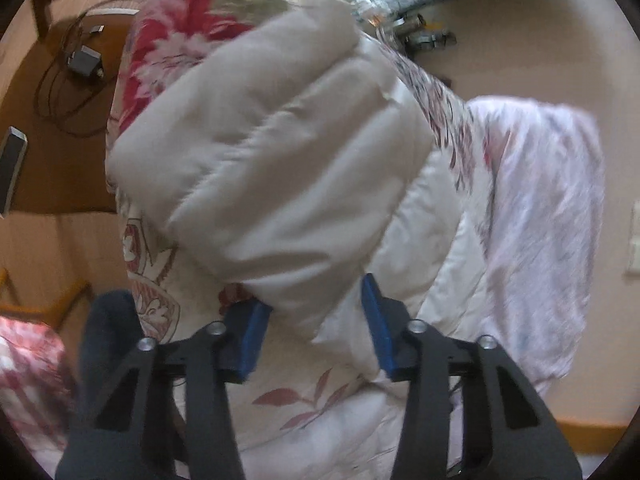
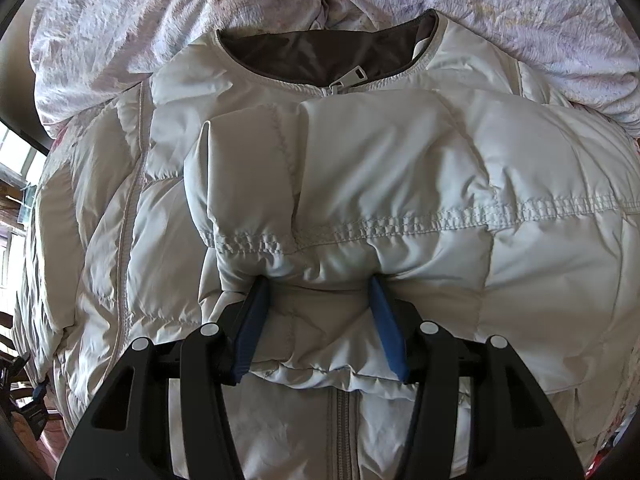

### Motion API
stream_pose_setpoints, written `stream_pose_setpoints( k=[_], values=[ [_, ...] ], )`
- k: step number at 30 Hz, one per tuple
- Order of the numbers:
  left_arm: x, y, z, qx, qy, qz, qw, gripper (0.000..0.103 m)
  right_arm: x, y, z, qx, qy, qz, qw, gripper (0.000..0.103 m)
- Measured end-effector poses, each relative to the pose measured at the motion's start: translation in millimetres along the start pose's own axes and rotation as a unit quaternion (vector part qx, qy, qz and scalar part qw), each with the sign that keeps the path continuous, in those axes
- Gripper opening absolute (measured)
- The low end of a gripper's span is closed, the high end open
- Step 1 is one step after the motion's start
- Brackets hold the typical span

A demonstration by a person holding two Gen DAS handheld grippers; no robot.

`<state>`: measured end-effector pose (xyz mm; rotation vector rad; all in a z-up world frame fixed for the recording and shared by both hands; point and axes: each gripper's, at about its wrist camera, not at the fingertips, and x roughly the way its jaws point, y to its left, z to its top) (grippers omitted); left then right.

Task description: Fold large clothes

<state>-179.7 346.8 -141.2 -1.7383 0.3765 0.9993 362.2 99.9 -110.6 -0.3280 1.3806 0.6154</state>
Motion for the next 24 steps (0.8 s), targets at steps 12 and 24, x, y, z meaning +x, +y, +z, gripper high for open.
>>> stream_pose_setpoints(
  k=[12, 24],
  values=[
    [-35, -31, -4, 0.076, -0.067, -0.049, 0.9937, 0.004, -1, 1, -3, -0.007, -0.006, 0.000, 1.000, 0.054],
    [-81, -178, -75, 0.327, -0.101, -0.125, 0.9313, 0.003, -2, -1, -4, -0.007, -0.007, 0.007, 1.000, 0.055]
  ],
)
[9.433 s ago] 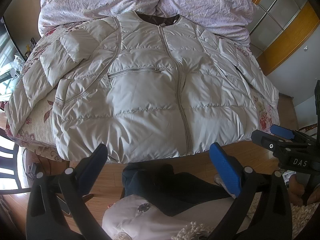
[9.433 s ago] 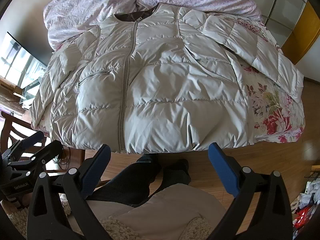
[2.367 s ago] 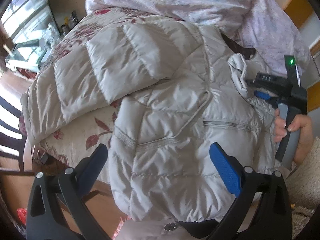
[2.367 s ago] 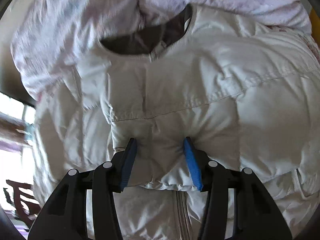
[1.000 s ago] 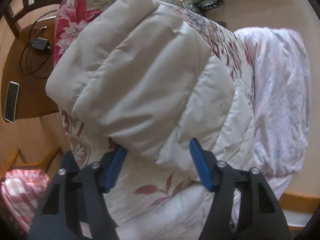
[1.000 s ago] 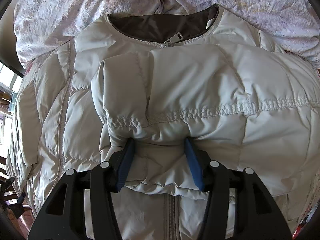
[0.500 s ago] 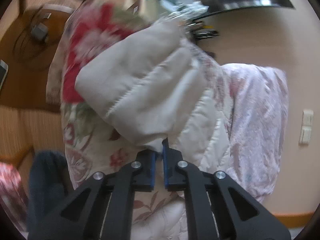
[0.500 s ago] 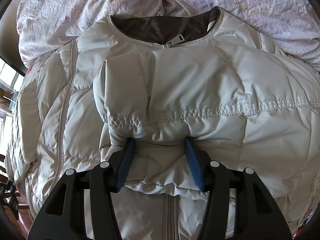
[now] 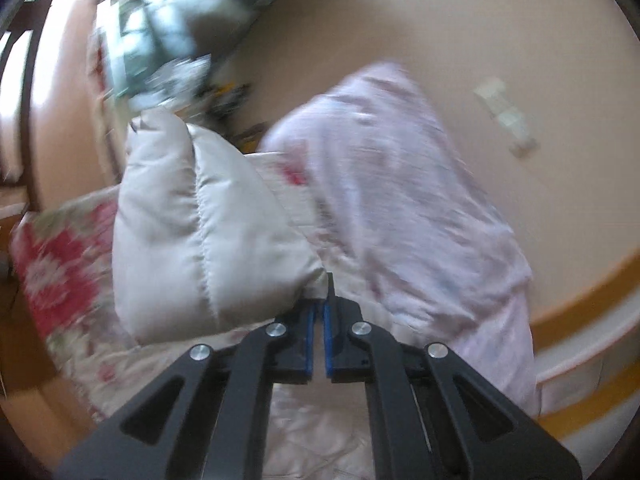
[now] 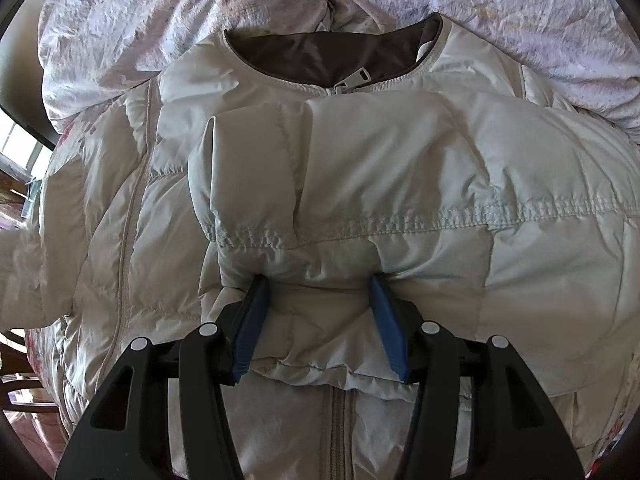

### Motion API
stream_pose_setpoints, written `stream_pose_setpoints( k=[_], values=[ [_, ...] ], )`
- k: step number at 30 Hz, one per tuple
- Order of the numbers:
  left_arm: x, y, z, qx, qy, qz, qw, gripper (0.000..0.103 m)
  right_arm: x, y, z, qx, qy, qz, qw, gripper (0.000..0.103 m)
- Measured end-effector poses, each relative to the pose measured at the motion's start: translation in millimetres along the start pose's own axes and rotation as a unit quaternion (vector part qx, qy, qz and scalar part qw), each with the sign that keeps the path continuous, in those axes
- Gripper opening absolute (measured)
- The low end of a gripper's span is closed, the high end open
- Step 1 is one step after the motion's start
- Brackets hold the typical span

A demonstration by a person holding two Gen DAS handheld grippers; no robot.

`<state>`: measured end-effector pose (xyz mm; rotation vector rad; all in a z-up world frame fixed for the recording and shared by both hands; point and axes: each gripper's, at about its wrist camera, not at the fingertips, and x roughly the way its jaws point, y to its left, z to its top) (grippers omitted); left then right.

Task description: Fold large clothes

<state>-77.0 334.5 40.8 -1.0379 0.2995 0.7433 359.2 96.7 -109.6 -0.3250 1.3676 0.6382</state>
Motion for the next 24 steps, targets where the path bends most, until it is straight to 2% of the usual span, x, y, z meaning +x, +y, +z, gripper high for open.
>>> stream_pose_setpoints(
  k=[5, 9, 13, 16, 20, 23, 24],
  values=[
    [9, -76, -22, 0.109, 0.026, -0.055, 0.9922, 0.003, -4, 0, -2, -0.001, 0.000, 0.000, 1.000, 0.055],
    [24, -134, -58, 0.193, 0.065, -0.094, 0.9745, 0.003, -25, -22, -9, 0.031, -0.019, 0.033, 0.999, 0.055],
    [49, -175, -104, 0.251, 0.122, -0.124, 0.9522, 0.003, -57, -52, -20, 0.040, -0.074, 0.008, 0.996, 0.055],
    [70, -198, -141, 0.285, 0.170, -0.133, 0.9341, 0.004, -74, -79, -28, 0.057, -0.095, -0.015, 0.994, 0.055],
    [93, -216, -191, 0.339, 0.221, -0.125, 0.9061, 0.004, -85, -109, -43, 0.094, -0.104, -0.030, 0.990, 0.055],
    [114, -219, -231, 0.373, 0.265, -0.106, 0.8829, 0.006, -89, -131, -55, 0.119, -0.105, -0.038, 0.987, 0.055],
    [120, -220, -239, 0.379, 0.275, -0.100, 0.8777, 0.006, -91, -136, -57, 0.127, -0.105, -0.039, 0.986, 0.055]
  ],
)
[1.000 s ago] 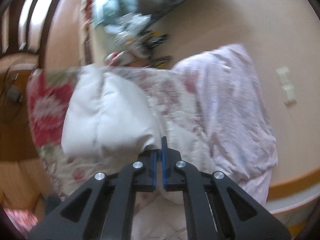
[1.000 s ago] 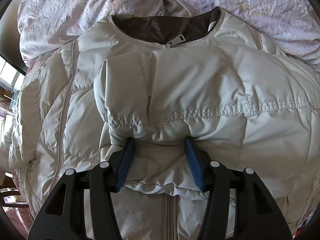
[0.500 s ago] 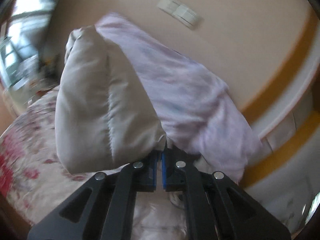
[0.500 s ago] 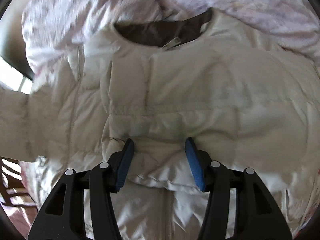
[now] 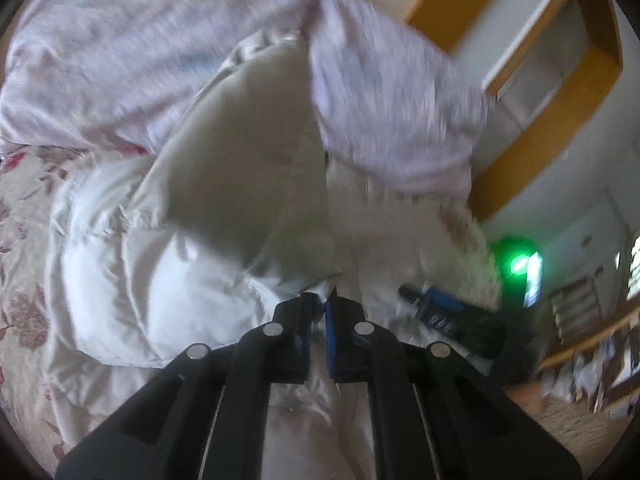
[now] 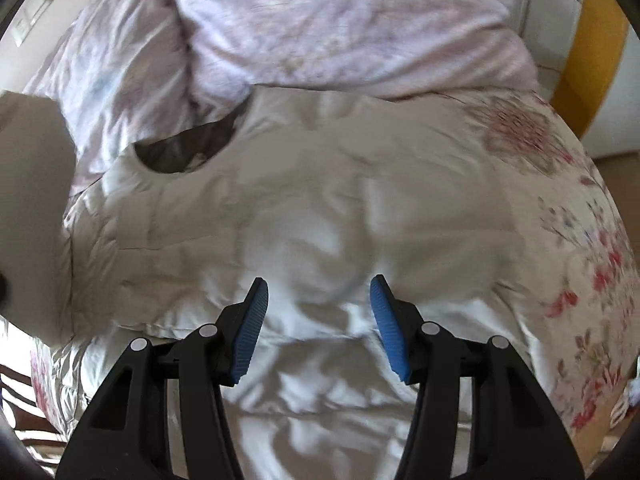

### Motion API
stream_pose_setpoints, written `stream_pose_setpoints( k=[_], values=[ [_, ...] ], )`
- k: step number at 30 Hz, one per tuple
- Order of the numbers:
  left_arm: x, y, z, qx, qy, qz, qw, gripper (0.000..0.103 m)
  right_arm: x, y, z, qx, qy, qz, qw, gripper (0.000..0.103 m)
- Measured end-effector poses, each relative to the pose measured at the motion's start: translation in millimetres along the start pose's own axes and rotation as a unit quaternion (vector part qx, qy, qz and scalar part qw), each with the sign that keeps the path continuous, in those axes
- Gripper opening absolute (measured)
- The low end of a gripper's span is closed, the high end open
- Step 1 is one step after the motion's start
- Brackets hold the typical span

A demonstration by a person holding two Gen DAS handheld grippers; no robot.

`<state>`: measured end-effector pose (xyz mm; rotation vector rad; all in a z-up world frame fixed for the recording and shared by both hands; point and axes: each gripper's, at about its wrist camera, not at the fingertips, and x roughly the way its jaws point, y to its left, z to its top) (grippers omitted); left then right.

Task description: Fold large clothes

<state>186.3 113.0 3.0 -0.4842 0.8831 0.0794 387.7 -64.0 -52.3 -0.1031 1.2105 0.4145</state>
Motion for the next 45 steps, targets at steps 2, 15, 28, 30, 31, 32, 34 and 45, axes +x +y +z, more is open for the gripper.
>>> stream_pose_setpoints(
  k=[2, 15, 28, 30, 31, 32, 34, 45],
  values=[
    [21, -10, -8, 0.015, 0.028, 0.009, 0.9994, 0.012, -4, -10, -1, 0.013, -0.001, -0.001, 1.000, 0.055],
    [19, 5, -31, 0.015, 0.041, 0.047, 0.9980, 0.062, -18, 24, 11, -0.014, -0.029, 0.072, 0.997, 0.037],
    [-11, 67, -54, -0.019, 0.035, 0.196, 0.9798, 0.075, 5, 75, 18, -0.055, -0.043, 0.070, 0.995, 0.030],
    [-13, 73, -56, -0.022, 0.036, 0.207, 0.9774, 0.076, 3, 83, 19, -0.072, -0.052, 0.079, 0.993, 0.030],
    [-13, 75, -57, -0.023, 0.037, 0.212, 0.9762, 0.076, 5, 89, 20, -0.082, -0.046, 0.081, 0.992, 0.030],
    [-14, 77, -58, -0.024, 0.038, 0.217, 0.9752, 0.077, 6, 91, 20, -0.088, -0.042, 0.081, 0.992, 0.030],
    [-13, 78, -59, -0.022, 0.040, 0.224, 0.9736, 0.077, 13, 96, 19, -0.100, -0.029, 0.075, 0.992, 0.030],
    [-8, 82, -60, -0.013, 0.050, 0.241, 0.9693, 0.079, 61, 82, 13, -0.092, 0.060, 0.023, 0.994, 0.029]
  ],
)
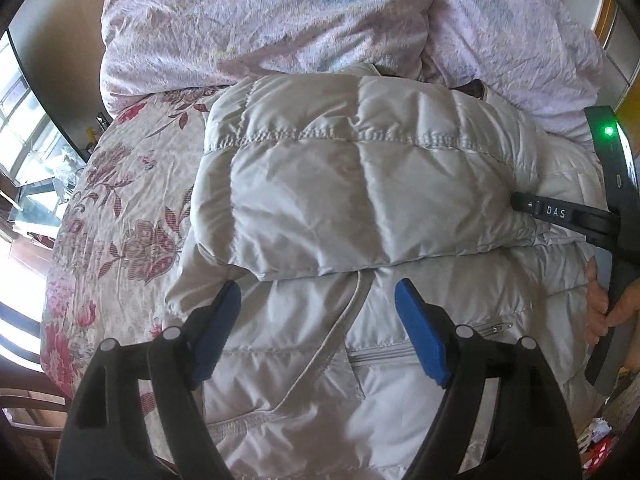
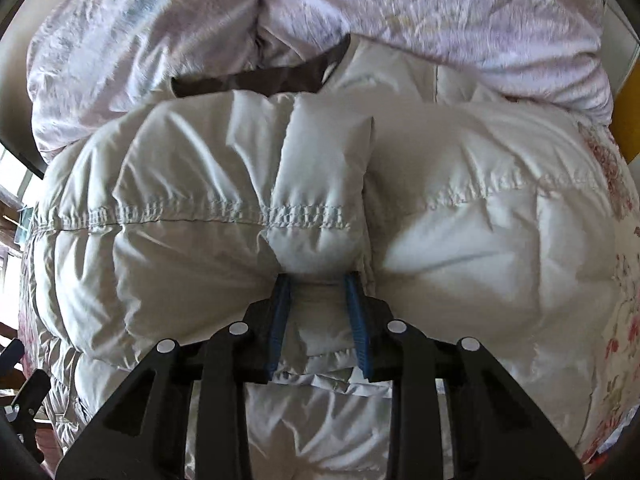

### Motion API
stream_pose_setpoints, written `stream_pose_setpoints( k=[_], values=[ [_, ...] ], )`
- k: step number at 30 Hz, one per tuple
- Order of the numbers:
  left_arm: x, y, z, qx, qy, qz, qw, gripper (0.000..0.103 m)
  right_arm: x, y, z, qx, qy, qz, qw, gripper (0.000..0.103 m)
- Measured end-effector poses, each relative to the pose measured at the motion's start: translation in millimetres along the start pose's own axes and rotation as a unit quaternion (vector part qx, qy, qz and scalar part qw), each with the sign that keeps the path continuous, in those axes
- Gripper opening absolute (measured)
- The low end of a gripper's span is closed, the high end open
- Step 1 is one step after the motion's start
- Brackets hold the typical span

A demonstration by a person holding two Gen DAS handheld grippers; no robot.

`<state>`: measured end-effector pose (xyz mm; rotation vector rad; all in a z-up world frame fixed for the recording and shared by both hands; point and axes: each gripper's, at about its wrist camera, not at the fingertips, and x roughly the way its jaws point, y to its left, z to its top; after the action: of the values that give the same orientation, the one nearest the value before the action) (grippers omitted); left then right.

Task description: Fold large clothes

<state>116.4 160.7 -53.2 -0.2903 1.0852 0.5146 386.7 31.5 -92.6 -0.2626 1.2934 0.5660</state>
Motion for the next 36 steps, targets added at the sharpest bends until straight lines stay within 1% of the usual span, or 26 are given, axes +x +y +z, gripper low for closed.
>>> stream_pose_setpoints(
  k=[4, 11, 15, 19, 21, 22, 23, 24, 26, 28, 30, 32, 33, 36],
  values=[
    [1, 2, 0, -0.001, 0.002, 0.004, 1.0000, 0.080, 5, -1, -2, -0.002, 0.003, -0.001, 1.000, 0.030],
    [3, 7, -4, -0.002, 0.004, 0.017, 0.9998, 0.082, 7, -12, -9, -0.010, -0.009, 0.023, 1.000, 0.030],
    [1, 7, -7, 0.001, 0.004, 0.025, 0.9997, 0.083, 6, -17, -9, -0.001, -0.002, 0.032, 0.999, 0.030],
    [-2, 6, -11, 0.005, 0.001, 0.033, 0.9994, 0.085, -1, -29, -6, 0.024, 0.011, 0.058, 0.998, 0.030],
    [-4, 6, -13, 0.007, 0.000, 0.036, 0.9993, 0.085, -10, -38, -8, 0.043, 0.011, 0.078, 0.996, 0.030],
    [-4, 6, -14, 0.008, 0.000, 0.037, 0.9993, 0.086, -16, -44, -9, 0.052, 0.010, 0.084, 0.995, 0.037],
    [-5, 6, -16, 0.010, 0.001, 0.039, 0.9992, 0.086, -22, -50, -10, 0.060, 0.010, 0.071, 0.996, 0.043],
    [-5, 6, -18, 0.010, 0.001, 0.040, 0.9991, 0.086, -28, -58, -12, 0.068, 0.006, 0.072, 0.995, 0.045],
    [-6, 8, -23, 0.013, 0.003, 0.045, 0.9989, 0.087, -41, -79, -17, 0.085, -0.003, 0.082, 0.993, 0.045],
    [-5, 10, -28, 0.016, 0.006, 0.050, 0.9986, 0.087, -52, -99, -22, 0.099, -0.006, 0.078, 0.992, 0.046],
    [-5, 14, -33, 0.018, 0.009, 0.055, 0.9983, 0.087, -64, -125, -30, 0.119, -0.004, 0.085, 0.989, 0.047],
    [-4, 19, -41, 0.020, 0.015, 0.063, 0.9977, 0.087, -74, -149, -40, 0.139, 0.002, 0.084, 0.987, 0.055],
    [-4, 21, -44, 0.020, 0.017, 0.065, 0.9975, 0.087, -76, -161, -45, 0.149, 0.006, 0.077, 0.986, 0.063],
    [-2, 35, -56, 0.017, 0.027, 0.074, 0.9968, 0.087, -86, -202, -67, 0.182, 0.020, 0.067, 0.981, 0.066]
  ],
)
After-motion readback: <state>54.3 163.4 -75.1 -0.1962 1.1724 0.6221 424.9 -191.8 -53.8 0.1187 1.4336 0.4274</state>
